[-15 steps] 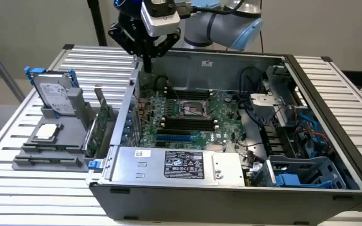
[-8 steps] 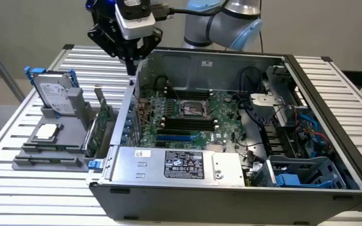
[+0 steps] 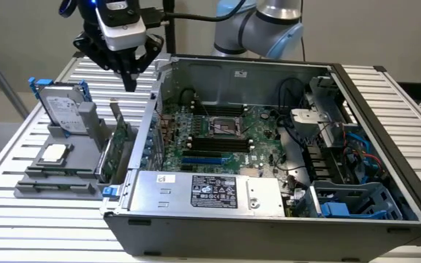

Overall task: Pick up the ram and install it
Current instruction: 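Reach for the ram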

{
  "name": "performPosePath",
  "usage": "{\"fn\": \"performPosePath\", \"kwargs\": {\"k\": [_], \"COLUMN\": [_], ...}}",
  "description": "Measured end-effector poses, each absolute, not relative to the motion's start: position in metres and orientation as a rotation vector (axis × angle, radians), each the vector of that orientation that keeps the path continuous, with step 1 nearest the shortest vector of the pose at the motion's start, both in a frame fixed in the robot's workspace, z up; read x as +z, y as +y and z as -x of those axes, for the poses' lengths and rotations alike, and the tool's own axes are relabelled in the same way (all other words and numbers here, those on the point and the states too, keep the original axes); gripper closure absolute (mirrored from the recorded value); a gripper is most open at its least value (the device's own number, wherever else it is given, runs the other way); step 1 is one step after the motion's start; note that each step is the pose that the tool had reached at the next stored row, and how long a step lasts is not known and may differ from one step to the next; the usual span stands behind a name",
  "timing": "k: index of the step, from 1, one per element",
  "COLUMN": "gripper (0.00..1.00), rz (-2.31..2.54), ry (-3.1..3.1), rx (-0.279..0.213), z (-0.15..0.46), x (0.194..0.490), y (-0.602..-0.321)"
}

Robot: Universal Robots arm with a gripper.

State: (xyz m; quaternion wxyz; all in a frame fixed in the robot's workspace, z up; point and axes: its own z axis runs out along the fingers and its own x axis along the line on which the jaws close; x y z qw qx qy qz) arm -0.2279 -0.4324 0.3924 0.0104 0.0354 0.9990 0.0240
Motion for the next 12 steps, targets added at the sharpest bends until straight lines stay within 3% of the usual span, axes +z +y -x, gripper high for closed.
{"fn": "performPosePath", "kwargs": {"k": [12], "gripper": [1.00], "rz": [-0.110], "ry": [3.118], "rx": [0.075], "z": [0.282], "x": [0.390], "y": [-0.448]}}
